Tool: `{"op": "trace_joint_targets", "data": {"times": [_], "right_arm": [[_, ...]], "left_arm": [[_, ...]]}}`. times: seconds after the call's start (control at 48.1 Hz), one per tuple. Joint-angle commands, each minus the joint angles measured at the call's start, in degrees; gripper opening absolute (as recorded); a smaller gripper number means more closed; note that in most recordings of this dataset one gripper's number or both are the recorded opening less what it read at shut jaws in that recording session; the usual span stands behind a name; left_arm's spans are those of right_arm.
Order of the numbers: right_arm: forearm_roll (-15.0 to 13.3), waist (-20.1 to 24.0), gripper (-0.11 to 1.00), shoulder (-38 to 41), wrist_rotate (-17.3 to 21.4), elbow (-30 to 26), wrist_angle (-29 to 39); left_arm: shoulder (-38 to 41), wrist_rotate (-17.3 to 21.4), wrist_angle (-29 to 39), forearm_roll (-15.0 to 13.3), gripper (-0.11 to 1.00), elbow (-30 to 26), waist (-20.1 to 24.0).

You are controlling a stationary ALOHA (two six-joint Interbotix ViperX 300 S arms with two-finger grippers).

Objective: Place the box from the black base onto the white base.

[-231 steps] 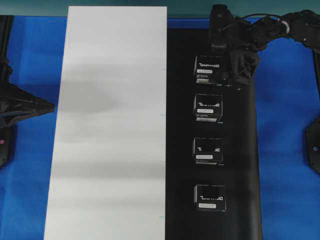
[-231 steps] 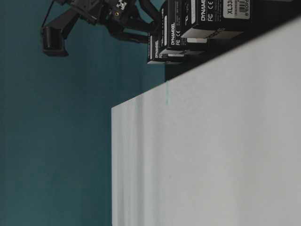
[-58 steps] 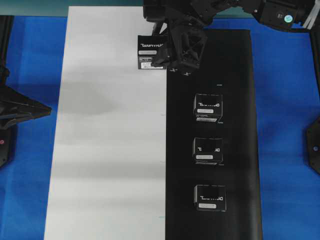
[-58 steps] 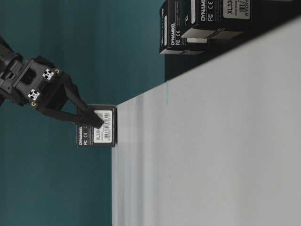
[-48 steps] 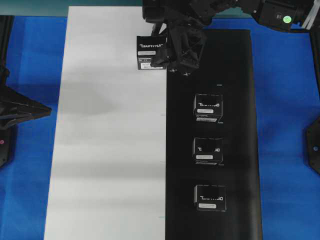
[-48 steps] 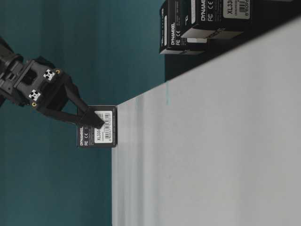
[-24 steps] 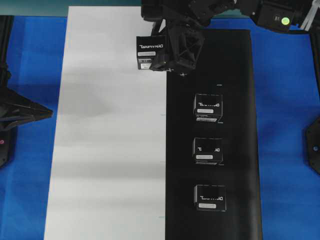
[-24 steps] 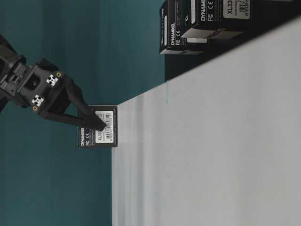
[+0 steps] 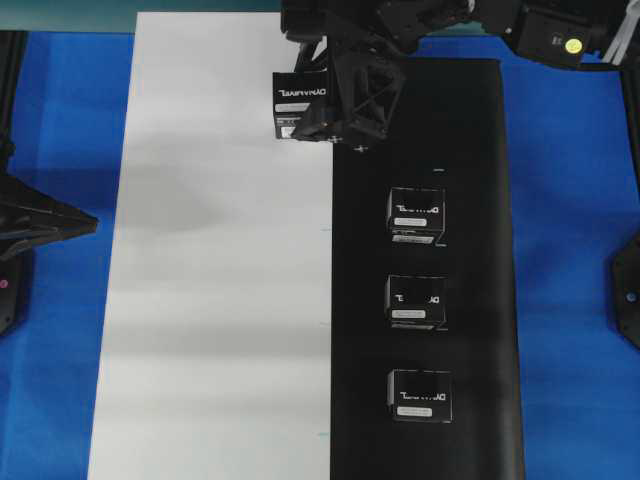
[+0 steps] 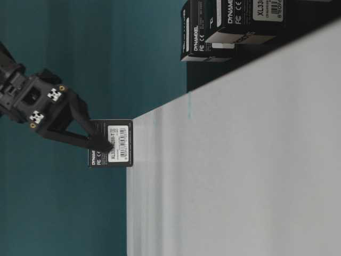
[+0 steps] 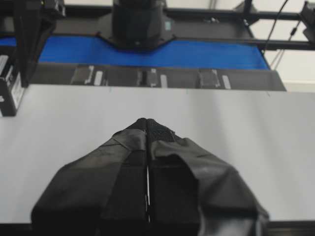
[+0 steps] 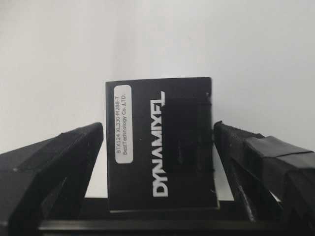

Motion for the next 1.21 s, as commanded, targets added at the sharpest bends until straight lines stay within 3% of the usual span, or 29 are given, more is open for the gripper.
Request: {"op": "trace_joint_targets", "data": {"times": [0.0,0.541,0.895,1.186], "right_arm": [[0.18,-0.18,0.99,-1.23,0.00,-0.70,-0.09],[0.18,-1.58,0.99,-9.23,-0.09,2.11,0.18],[0.18,-1.05,0.99,-18.28,0.53,11.78,-0.70],[0.18,0.88,0.99,-25.84,4.66,22.15,-10.20]], "left_arm": [[0.26,0.00,-0.26,0.18,-0.06,-0.79,-0.09],[0.26,-0.09,0.00,0.18,-0.06,-0.79,-0.09],[-0.53,0.00,0.26,0.18,-0.06,-0.97,0.00],[-0.70,-0.09,0.26,0.18,-0.06,-1.05,-0.09]]}}
